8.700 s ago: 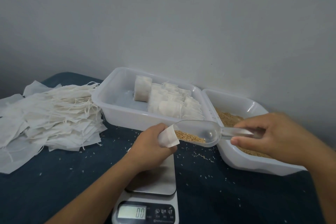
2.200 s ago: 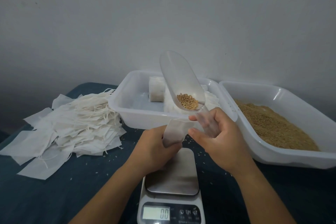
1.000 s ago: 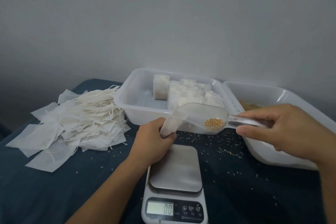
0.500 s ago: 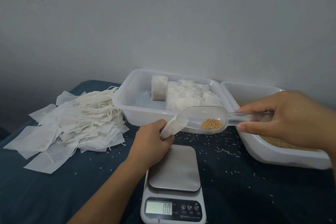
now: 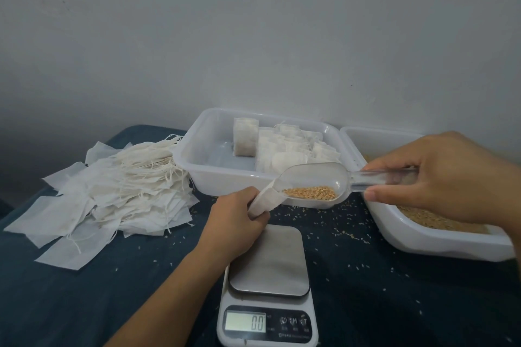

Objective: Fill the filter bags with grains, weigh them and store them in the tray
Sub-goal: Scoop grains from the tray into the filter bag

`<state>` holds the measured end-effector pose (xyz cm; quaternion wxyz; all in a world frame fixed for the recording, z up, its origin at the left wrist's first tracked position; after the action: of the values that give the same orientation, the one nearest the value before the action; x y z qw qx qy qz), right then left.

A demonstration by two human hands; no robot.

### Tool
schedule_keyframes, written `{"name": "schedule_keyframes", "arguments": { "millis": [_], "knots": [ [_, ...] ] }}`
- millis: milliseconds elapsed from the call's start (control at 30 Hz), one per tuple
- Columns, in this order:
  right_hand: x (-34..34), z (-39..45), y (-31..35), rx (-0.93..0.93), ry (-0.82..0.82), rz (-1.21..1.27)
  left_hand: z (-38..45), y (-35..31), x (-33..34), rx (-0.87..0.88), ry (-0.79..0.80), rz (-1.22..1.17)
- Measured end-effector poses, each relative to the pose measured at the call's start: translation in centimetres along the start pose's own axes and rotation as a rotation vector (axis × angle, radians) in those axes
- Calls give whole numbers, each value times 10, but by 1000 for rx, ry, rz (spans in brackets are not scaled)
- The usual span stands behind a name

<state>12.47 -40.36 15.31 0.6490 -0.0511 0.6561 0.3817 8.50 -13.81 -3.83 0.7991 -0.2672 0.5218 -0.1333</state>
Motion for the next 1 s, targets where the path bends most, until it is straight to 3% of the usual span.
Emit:
{"name": "schedule_keyframes", "arguments": {
  "millis": [1000],
  "knots": [
    [2,0,-7,35,-24,-74,0,0,-1,-4,-5,-14]
  ]
}}
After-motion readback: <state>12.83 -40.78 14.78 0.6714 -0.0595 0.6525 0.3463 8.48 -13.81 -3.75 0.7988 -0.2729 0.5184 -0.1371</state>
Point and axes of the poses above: each hand's wrist, its own z-axis towards the middle knuckle, its own x-axis out of the palm, y = z × x, the point moved 1 cm from there along z, towards the middle knuckle, and after that the axes turned 10 degrees about z, right-handed, at the moved point
